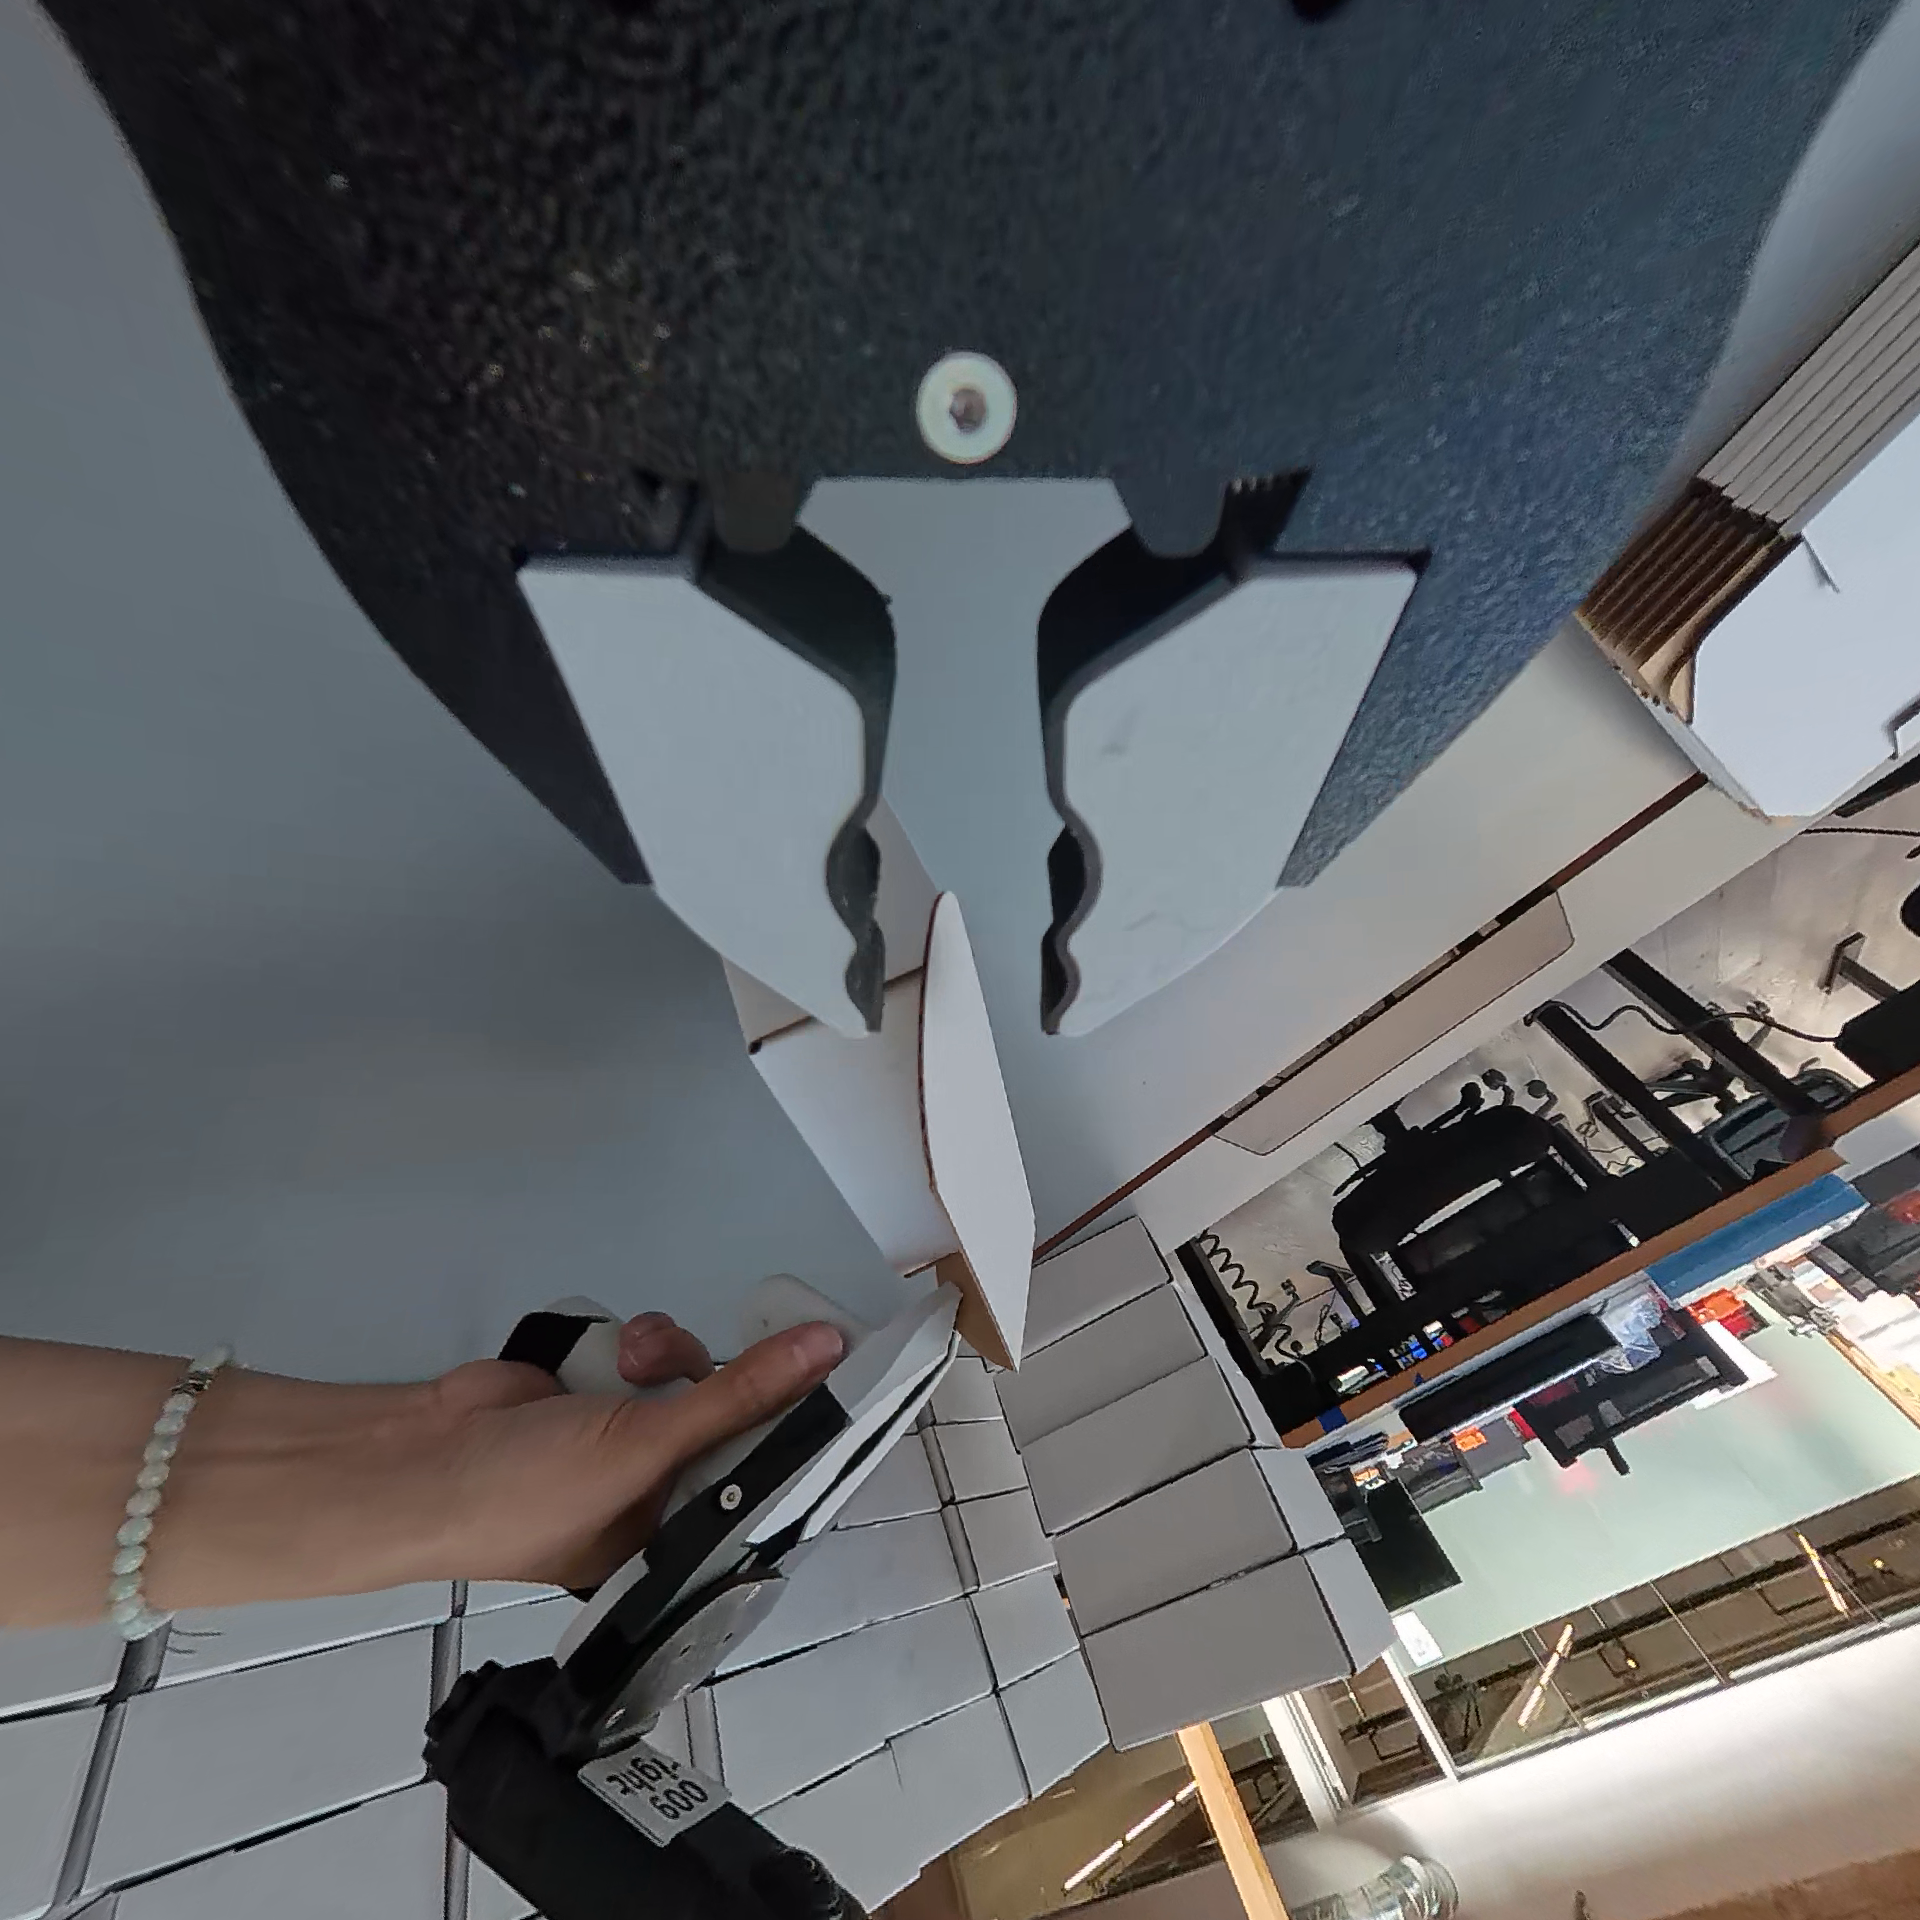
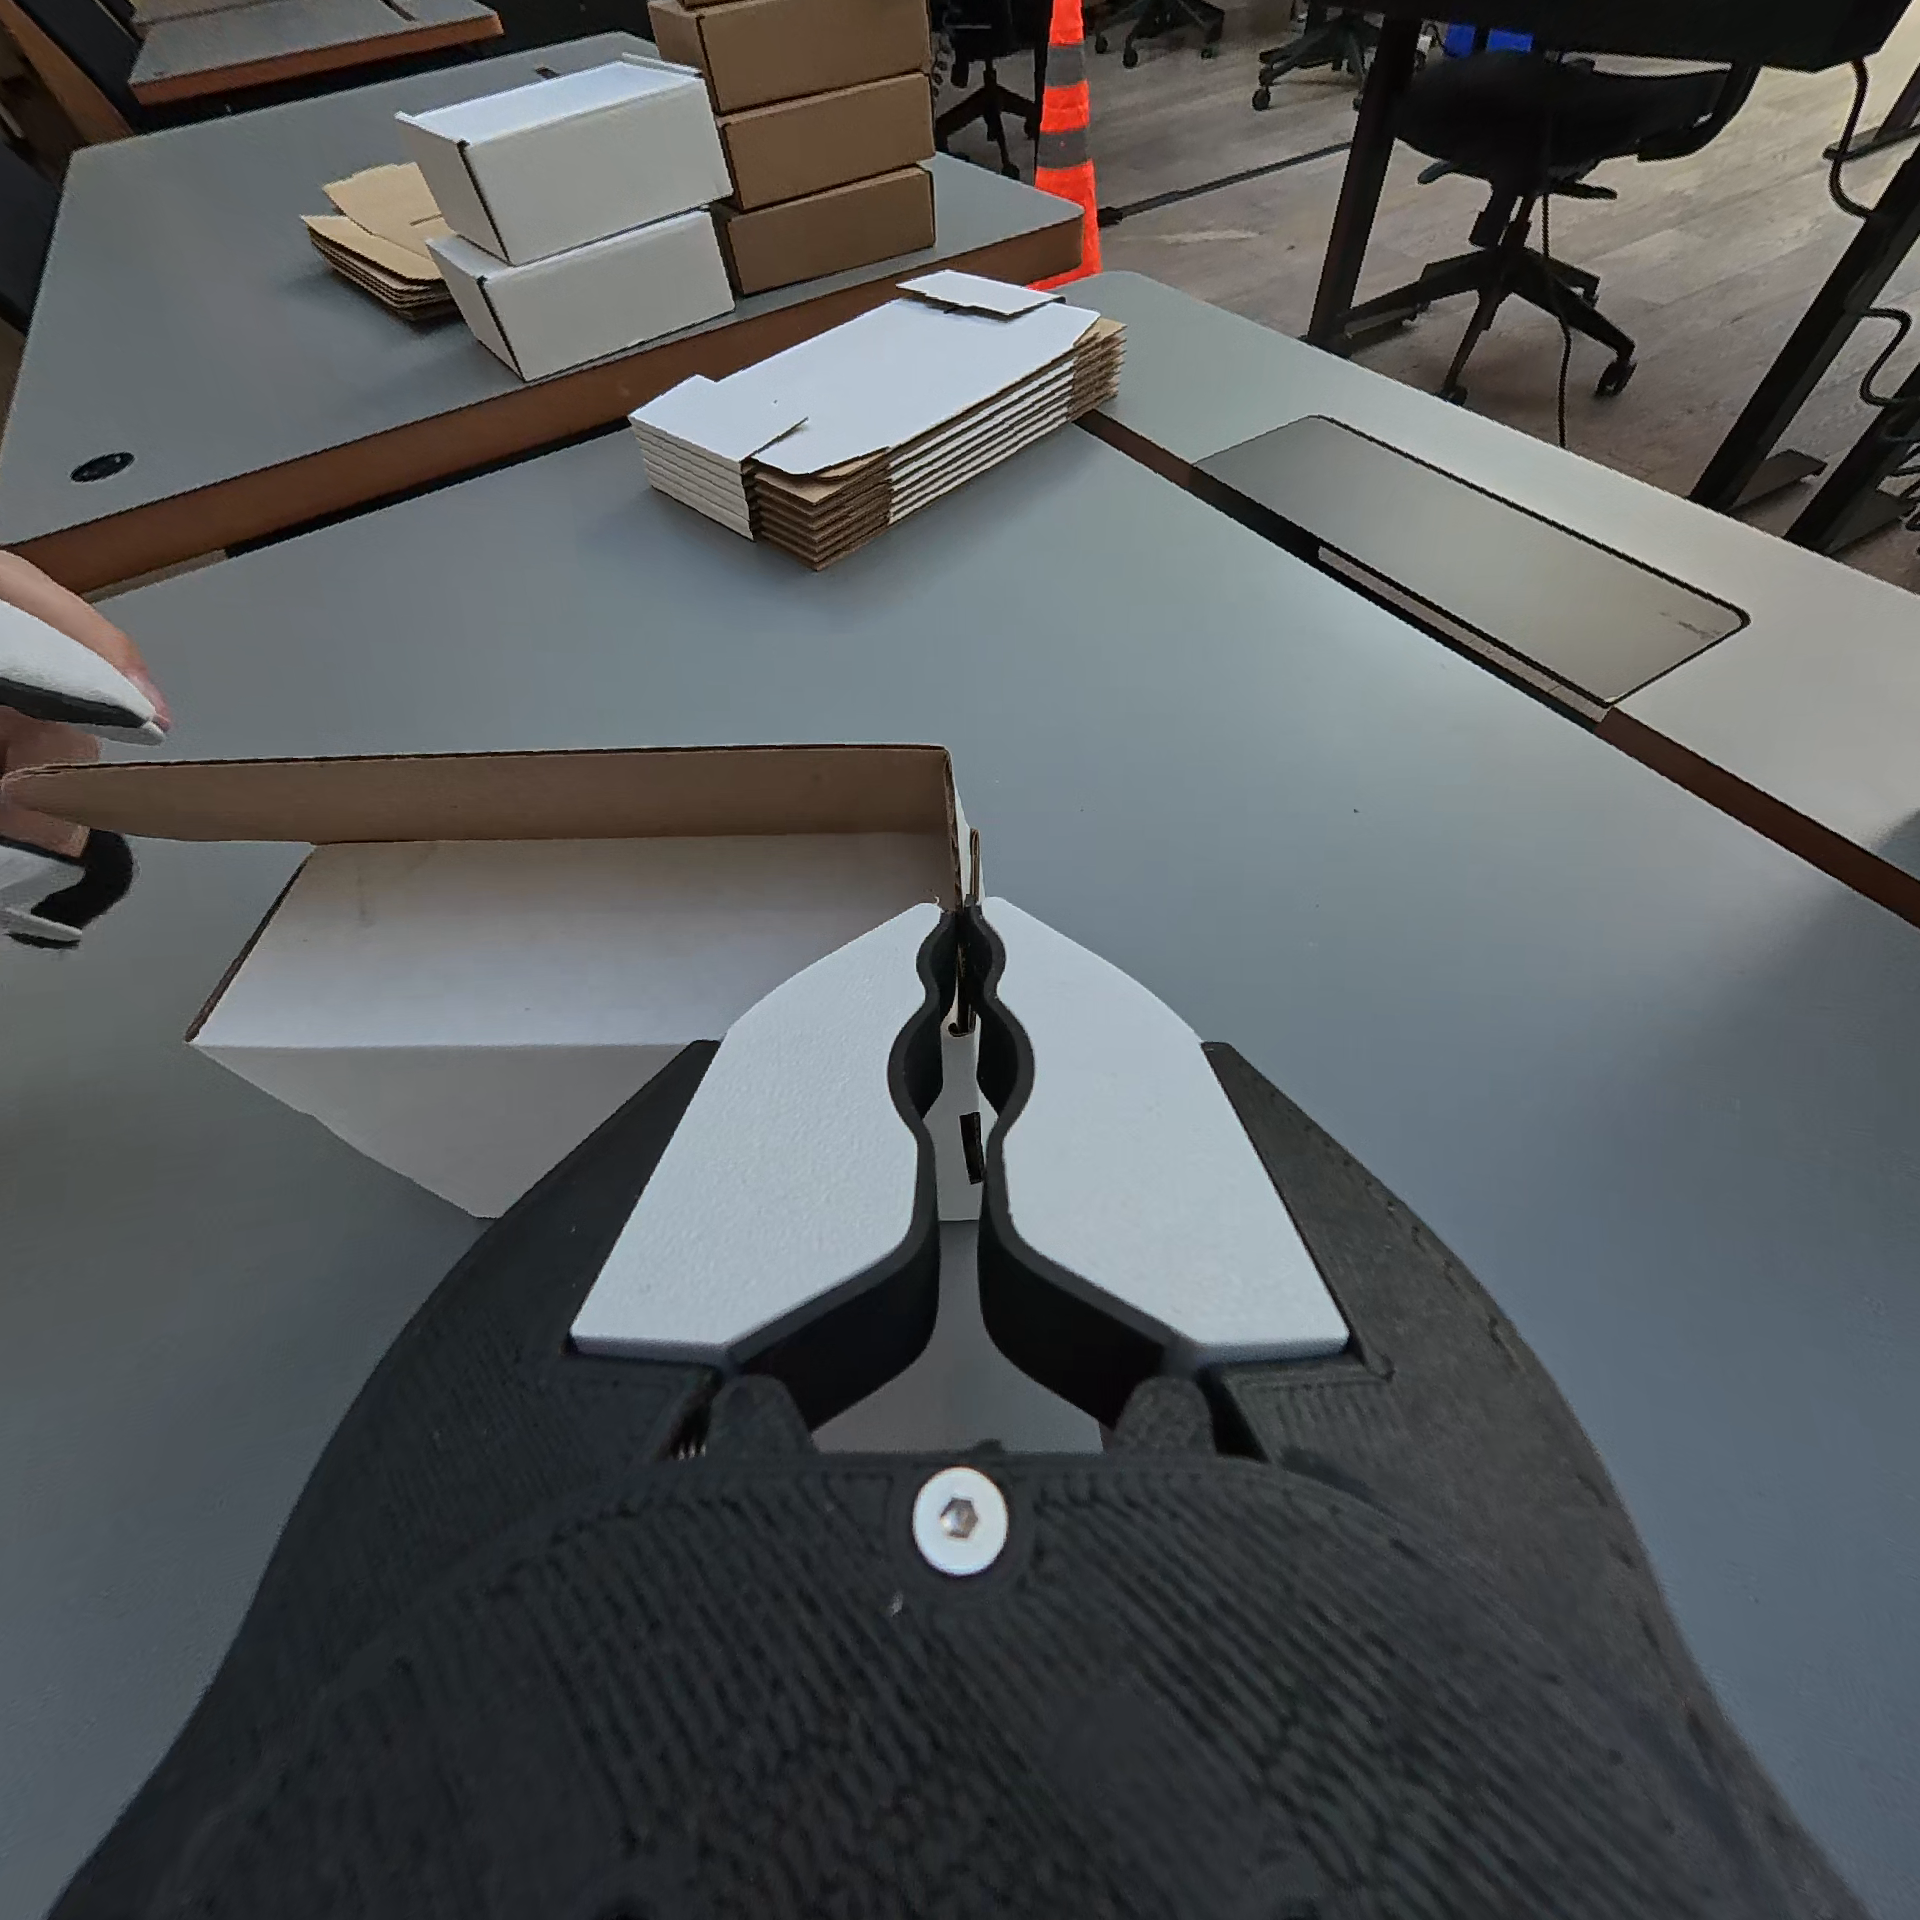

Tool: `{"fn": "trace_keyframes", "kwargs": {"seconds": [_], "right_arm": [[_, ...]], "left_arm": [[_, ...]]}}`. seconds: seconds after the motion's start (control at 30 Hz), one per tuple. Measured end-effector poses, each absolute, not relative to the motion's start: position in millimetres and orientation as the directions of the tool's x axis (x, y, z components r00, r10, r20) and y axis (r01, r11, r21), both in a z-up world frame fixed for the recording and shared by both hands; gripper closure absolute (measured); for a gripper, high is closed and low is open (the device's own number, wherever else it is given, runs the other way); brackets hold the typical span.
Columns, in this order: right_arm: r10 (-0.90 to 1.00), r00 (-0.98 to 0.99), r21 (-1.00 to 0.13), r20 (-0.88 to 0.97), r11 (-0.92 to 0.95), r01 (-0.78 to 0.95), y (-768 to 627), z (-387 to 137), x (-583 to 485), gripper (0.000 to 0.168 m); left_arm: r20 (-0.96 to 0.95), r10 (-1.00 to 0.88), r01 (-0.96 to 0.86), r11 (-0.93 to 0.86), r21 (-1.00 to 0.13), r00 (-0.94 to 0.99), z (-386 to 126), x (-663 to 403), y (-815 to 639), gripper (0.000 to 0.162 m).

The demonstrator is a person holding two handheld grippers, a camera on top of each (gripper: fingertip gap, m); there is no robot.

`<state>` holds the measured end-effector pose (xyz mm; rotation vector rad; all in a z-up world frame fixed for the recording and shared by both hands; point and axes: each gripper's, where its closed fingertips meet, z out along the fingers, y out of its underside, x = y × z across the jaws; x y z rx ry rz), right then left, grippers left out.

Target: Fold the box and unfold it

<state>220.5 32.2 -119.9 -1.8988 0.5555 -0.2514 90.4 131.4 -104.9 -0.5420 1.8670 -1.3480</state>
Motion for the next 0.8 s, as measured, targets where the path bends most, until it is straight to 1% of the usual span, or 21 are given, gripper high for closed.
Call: {"fn": "trace_keyframes", "kwargs": {"seconds": [0.1, 0.2, 0.33, 0.53, 0.67, 0.8], "right_arm": [[-0.492, 0.866, -0.918, -0.087, -0.298, -0.262, 32, -120, 220, 0.167], [-0.496, 0.863, -0.921, -0.091, -0.288, -0.263, 31, -120, 220, 0.168], [-0.507, 0.857, -0.925, -0.093, -0.274, -0.263, 29, -120, 217, 0.167], [-0.61, 0.792, -0.949, -0.024, -0.236, -0.211, 25, -120, 212, 0.167], [-0.692, 0.722, -0.952, 0.029, -0.24, -0.192, 26, -120, 203, 0.166], [-0.72, 0.688, -0.956, 0.089, -0.256, -0.145, 34, -119, 193, 0.165]], "left_arm": [[-0.338, -0.715, 0.104, 0.35, -0.931, -0.612, -104, 95, 130, 0.154], [-0.316, -0.73, 0.096, 0.328, -0.94, -0.606, -106, 98, 131, 0.157], [-0.283, -0.785, 0.068, 0.296, -0.953, -0.552, -103, 109, 143, 0.161], [-0.07, -0.868, -0.128, 0.151, -0.98, -0.492, -100, 131, 158, 0.16], [0.009, -0.917, -0.242, 0.096, -0.966, -0.399, -103, 144, 169, 0.16], [0.09, -0.943, -0.357, 0.033, -0.934, -0.321, -105, 156, 181, 0.161]]}}
